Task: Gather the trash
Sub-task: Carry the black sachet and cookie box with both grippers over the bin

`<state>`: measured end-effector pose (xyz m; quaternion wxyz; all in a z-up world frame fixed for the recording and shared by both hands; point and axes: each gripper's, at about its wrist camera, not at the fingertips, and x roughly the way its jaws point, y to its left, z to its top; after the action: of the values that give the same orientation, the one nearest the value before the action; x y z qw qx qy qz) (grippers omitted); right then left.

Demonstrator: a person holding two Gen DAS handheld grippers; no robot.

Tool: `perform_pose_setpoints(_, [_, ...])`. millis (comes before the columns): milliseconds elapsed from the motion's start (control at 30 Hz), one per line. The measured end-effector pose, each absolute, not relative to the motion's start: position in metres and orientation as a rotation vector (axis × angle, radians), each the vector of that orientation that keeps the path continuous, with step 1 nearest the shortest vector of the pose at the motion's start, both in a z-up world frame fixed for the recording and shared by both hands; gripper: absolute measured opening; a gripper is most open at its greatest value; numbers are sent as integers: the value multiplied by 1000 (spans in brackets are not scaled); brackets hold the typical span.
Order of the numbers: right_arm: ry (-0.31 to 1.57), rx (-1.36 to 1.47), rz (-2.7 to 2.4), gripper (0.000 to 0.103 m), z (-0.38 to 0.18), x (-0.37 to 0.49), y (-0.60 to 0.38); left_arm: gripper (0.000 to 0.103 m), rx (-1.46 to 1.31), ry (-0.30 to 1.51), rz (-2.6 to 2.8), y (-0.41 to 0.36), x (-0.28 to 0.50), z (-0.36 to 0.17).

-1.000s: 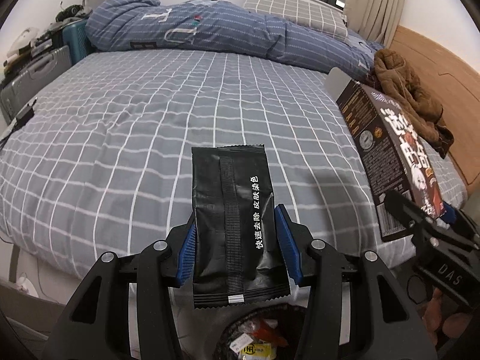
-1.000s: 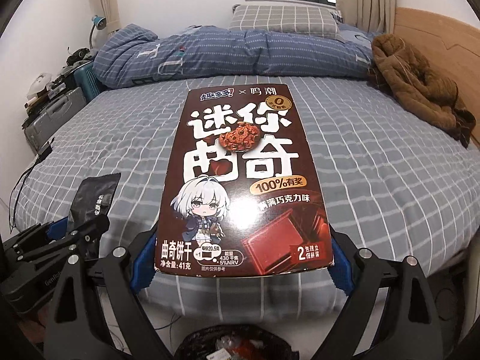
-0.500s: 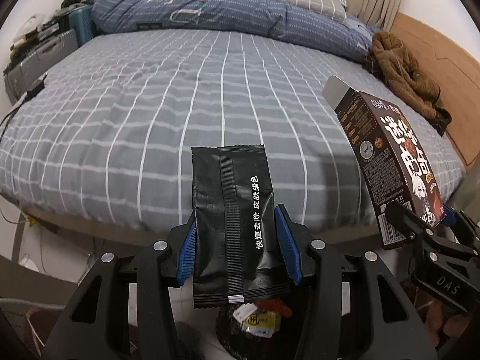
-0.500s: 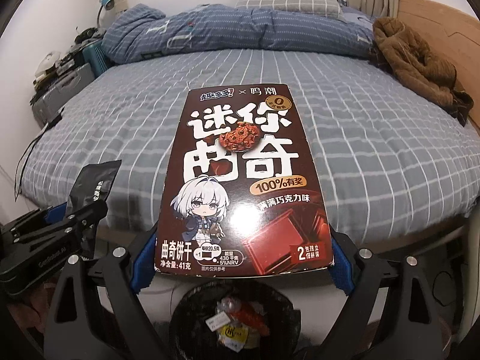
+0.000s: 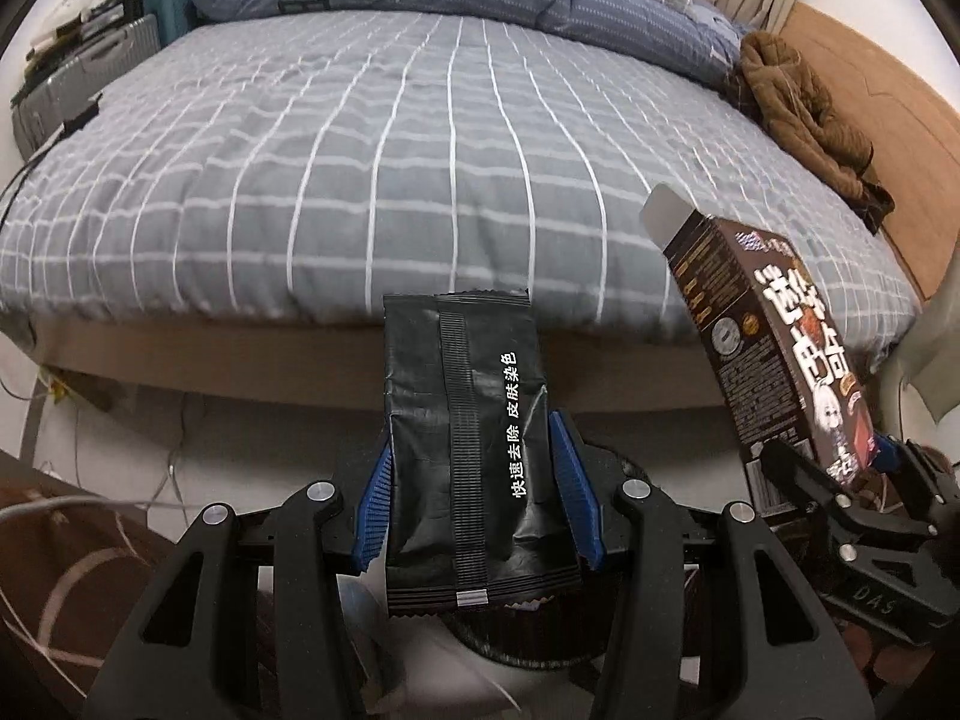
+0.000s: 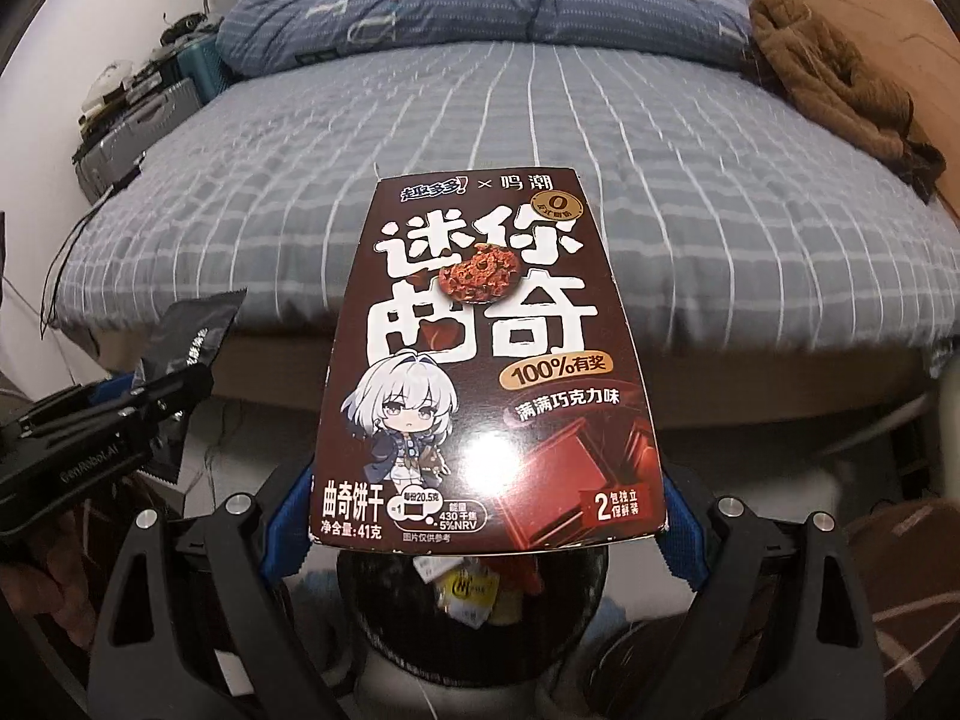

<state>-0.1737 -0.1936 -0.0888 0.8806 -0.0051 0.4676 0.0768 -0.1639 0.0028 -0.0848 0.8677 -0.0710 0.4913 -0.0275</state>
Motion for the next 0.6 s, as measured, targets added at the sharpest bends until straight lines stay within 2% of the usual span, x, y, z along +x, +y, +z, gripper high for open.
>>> perform_pose_setpoints(267, [1109, -36, 167, 87, -133, -178, -193, 48, -110, 1105, -67, -3, -167, -127])
perform_pose_setpoints(600, [1247, -49, 173, 87, -168, -172, -181, 47, -100, 1158, -51, 2, -166, -154])
